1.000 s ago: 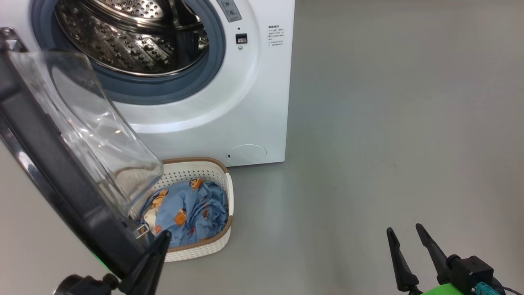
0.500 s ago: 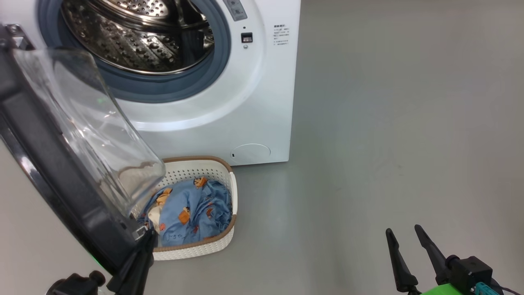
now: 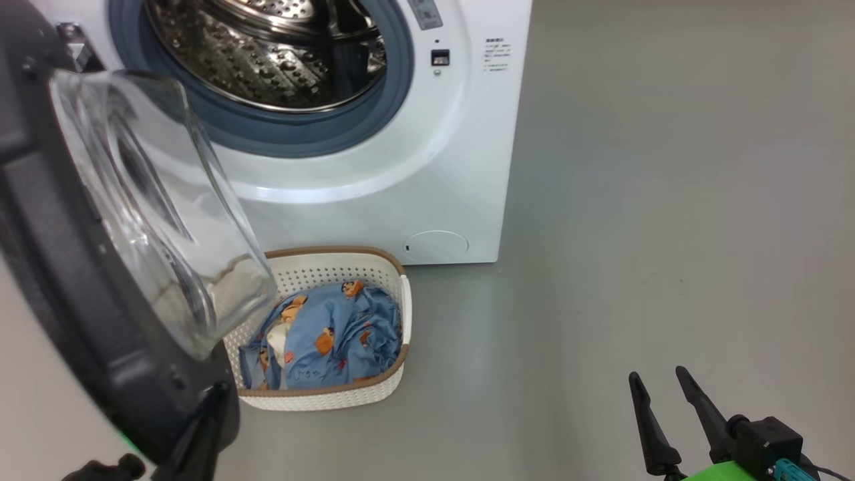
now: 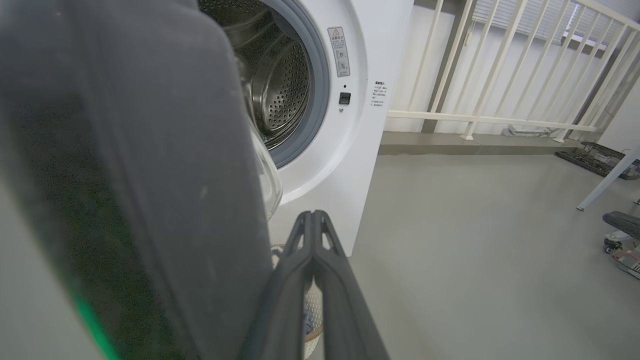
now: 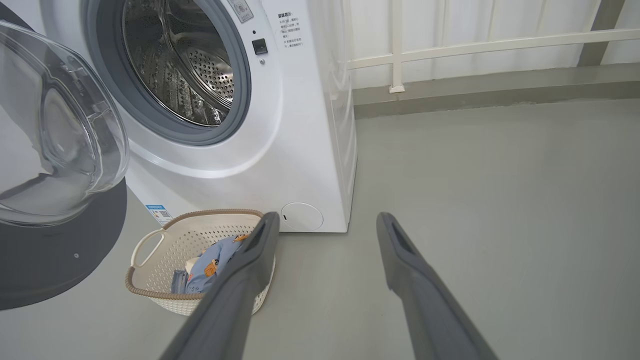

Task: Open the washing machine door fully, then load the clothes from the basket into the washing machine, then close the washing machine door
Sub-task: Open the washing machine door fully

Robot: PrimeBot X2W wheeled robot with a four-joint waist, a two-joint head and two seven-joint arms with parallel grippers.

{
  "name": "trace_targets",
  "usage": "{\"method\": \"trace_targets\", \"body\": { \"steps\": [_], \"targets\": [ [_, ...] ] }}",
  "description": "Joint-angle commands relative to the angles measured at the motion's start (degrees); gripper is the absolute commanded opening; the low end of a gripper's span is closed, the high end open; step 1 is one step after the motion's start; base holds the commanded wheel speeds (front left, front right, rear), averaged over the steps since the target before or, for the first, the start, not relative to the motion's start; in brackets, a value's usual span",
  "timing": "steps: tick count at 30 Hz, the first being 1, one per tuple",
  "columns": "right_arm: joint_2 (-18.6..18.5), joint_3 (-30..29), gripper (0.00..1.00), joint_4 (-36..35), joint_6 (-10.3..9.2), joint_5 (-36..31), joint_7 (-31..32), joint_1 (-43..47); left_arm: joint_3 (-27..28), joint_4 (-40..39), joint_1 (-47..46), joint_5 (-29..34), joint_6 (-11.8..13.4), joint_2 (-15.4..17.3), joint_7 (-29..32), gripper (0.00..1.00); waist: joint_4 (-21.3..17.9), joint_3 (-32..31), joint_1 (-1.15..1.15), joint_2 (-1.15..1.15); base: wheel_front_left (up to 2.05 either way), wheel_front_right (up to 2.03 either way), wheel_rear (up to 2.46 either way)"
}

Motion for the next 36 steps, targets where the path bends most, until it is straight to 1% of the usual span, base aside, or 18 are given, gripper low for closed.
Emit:
{"method": "trace_targets", "body": {
  "steps": [1,10,15,21,27,28,30,36],
  "targets": [
    [-0.3,1.3,1.0,-1.1,0.16,0.4,-0.7,-2.0,5.1,-0.4,-1.8,0.3,0.8,1.9,-0.3,0.0,0.8,0.4,0.0,0.0,0.0,0.0,0.0],
    [-0.3,1.3,1.0,-0.8,0.16,0.3,-0.7,-2.5,10.8,2.1,-1.2,0.1,0.8,0.5,-0.3,0.0,3.9,0.3,0.0,0.0,0.0,0.0,0.0],
    [-0.3,1.4,1.0,-0.2,0.16,0.5,-0.7,-2.7,14.4,5.2,-1.6,0.2,0.8,-0.4,-0.3,0.0,5.6,0.0,0.0,0.0,0.0,0.0,0.0],
    [-0.3,1.6,1.0,0.1,0.16,0.4,-0.7,-3.2,20.0,9.4,-2.7,-0.4,0.8,-0.8,-0.3,0.0,6.5,0.3,0.0,0.0,0.0,0.0,0.0],
    [-0.3,1.7,1.0,-0.3,0.16,0.0,-0.7,-3.3,25.5,13.4,-5.1,-2.0,0.8,0.1,-0.3,0.0,6.4,1.5,0.0,0.0,0.0,0.0,0.0],
    [-0.3,1.7,1.0,-0.3,0.16,0.0,-0.7,-3.3,25.5,13.4,-5.1,-2.0,0.8,0.1,-0.3,0.0,6.4,1.5,0.0,0.0,0.0,0.0,0.0],
    [-0.3,1.8,1.0,-0.4,0.16,-0.1,-0.7,-3.5,28.2,15.8,-6.6,-2.8,0.8,0.9,-0.3,0.0,6.2,2.1,0.0,0.0,0.0,0.0,0.0],
    [-0.3,1.9,1.0,-0.6,0.16,-0.5,-0.7,-4.0,32.6,20.1,-9.7,-4.1,0.8,2.6,-0.3,0.0,5.9,3.7,0.0,0.0,0.0,0.0,0.0]
  ]
}}
